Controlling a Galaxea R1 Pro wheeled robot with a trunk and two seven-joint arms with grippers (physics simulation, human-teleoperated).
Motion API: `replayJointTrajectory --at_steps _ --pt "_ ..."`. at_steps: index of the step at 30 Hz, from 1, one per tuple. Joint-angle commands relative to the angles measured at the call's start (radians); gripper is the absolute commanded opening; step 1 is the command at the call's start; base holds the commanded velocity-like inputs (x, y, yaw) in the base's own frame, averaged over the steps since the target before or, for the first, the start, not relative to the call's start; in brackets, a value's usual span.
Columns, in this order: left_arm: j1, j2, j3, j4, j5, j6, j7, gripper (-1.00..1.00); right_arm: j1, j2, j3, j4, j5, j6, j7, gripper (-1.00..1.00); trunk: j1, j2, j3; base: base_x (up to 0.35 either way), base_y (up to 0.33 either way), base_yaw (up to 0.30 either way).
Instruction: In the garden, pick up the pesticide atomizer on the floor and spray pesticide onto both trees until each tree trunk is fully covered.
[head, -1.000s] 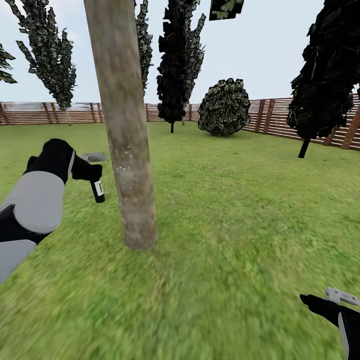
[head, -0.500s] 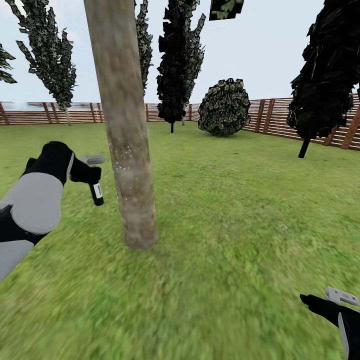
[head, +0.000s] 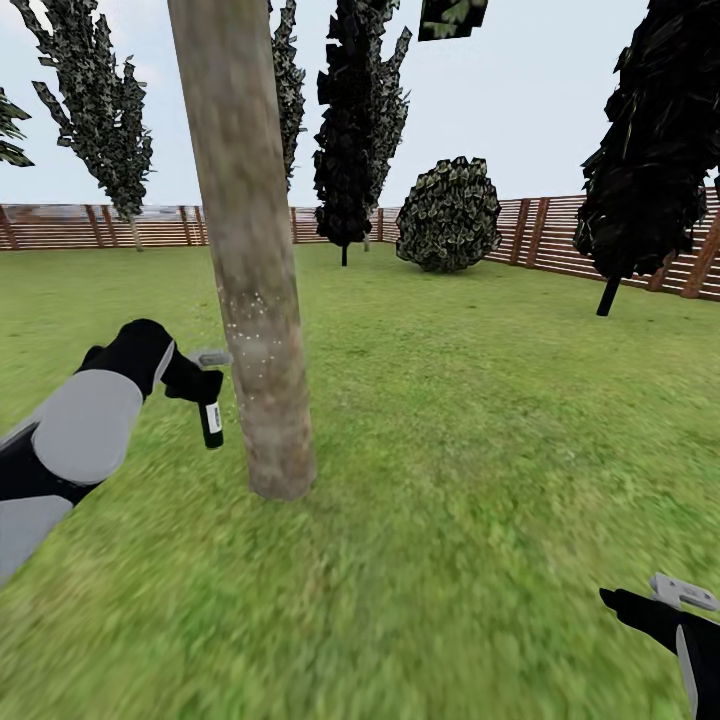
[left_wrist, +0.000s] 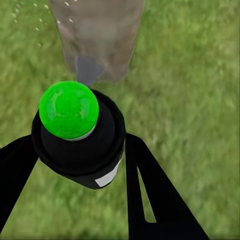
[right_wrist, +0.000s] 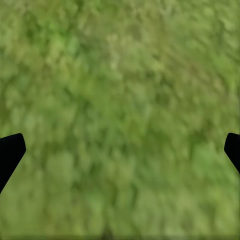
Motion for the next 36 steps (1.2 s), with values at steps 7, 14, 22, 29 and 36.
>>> replayJointTrajectory --at_steps 7,14,22,29,36 --pt "0.039 -0.002 0.008 -0.001 -0.008 -0.005 -0.004 -1.00 -0.001 0.000 -0.003 -0.001 0.010 0.003 0.009 1.00 0.000 -0.001 -0.001 0.000 0.000 0.000" --pt "0.079 -0.006 0.008 -0.001 -0.006 -0.015 -0.003 -1.00 -0.001 0.002 -0.003 -0.001 0.010 0.003 0.008 1.00 0.000 -0.001 -0.001 0.000 0.000 0.000" --pt "0.166 -0.034 0.009 -0.001 -0.004 -0.078 -0.003 -1.00 -0.001 0.002 -0.003 -0.001 0.011 0.003 0.005 1.00 0.000 -0.001 -0.001 0.000 0.000 0.000" --pt "0.214 -0.045 0.014 -0.001 0.005 -0.130 -0.002 -1.00 -0.001 0.002 -0.003 -0.001 0.011 0.003 0.005 1.00 0.000 -0.001 -0.001 0.000 0.000 0.000" --pt "0.252 -0.044 0.028 -0.002 0.158 -0.222 0.001 -1.00 -0.001 0.005 -0.003 -0.001 0.011 0.003 0.003 1.00 0.000 -0.001 -0.001 0.000 0.000 0.000"
